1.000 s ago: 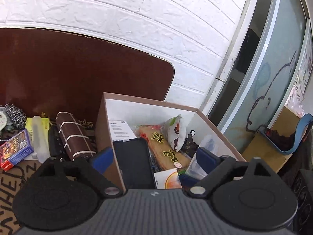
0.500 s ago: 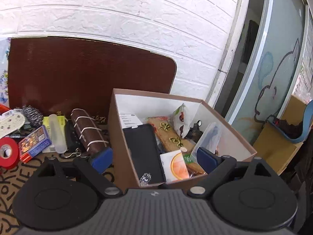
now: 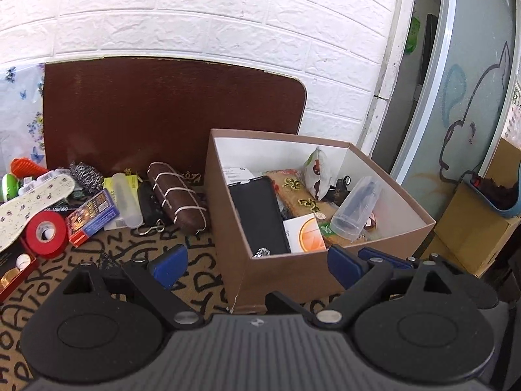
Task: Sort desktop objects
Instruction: 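Withdraw both tools from the box back toward the clutter, then grasp the blue and red card deck box with the left tool while the right tool grips it too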
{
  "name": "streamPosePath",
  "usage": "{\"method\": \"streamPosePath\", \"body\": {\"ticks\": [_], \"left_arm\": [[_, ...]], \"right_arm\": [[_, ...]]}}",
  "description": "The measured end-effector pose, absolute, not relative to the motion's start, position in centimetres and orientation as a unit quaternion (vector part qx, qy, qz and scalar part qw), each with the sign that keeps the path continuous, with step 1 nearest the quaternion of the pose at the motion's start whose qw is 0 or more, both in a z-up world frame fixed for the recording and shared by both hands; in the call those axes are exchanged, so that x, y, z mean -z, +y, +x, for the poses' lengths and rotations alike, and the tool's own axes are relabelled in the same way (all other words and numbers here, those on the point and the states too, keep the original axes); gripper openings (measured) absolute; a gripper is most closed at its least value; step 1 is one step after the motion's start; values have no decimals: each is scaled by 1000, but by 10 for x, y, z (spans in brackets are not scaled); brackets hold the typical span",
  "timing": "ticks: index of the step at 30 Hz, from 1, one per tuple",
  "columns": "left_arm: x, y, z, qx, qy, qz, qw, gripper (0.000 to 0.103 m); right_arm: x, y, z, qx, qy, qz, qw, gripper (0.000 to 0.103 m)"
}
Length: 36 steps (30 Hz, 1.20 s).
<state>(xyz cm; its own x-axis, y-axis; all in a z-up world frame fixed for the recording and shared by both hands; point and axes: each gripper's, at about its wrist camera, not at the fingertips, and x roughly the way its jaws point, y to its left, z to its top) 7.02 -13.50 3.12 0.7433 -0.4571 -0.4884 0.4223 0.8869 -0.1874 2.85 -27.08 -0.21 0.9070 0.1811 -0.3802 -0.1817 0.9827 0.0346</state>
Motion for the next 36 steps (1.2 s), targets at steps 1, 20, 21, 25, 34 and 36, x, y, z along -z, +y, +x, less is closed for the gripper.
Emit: {"method": "streamPosePath", "body": {"ticks": [1, 20, 21, 25, 34, 36], "left_arm": [[-30, -133, 69, 234, 273, -34, 933, 95], [31, -11, 77, 152, 316, -158, 923, 95], [33, -5, 83, 146, 317, -167, 922, 95], [38, 15, 107, 128, 319, -195, 918, 94], [43, 26, 163, 124, 306, -179, 927, 88], [45, 27, 175, 123, 308, -178, 927, 86]], "right_arm": [[1, -268, 26, -96, 195, -2, 976, 93], [35, -160, 49, -223, 223, -41, 948, 93], [37, -156, 55, -223, 223, -48, 948, 93], [45, -140, 83, -216, 215, -79, 949, 93], [62, -122, 152, -181, 211, -127, 952, 92], [66, -120, 168, -180, 213, -129, 952, 92]]}}
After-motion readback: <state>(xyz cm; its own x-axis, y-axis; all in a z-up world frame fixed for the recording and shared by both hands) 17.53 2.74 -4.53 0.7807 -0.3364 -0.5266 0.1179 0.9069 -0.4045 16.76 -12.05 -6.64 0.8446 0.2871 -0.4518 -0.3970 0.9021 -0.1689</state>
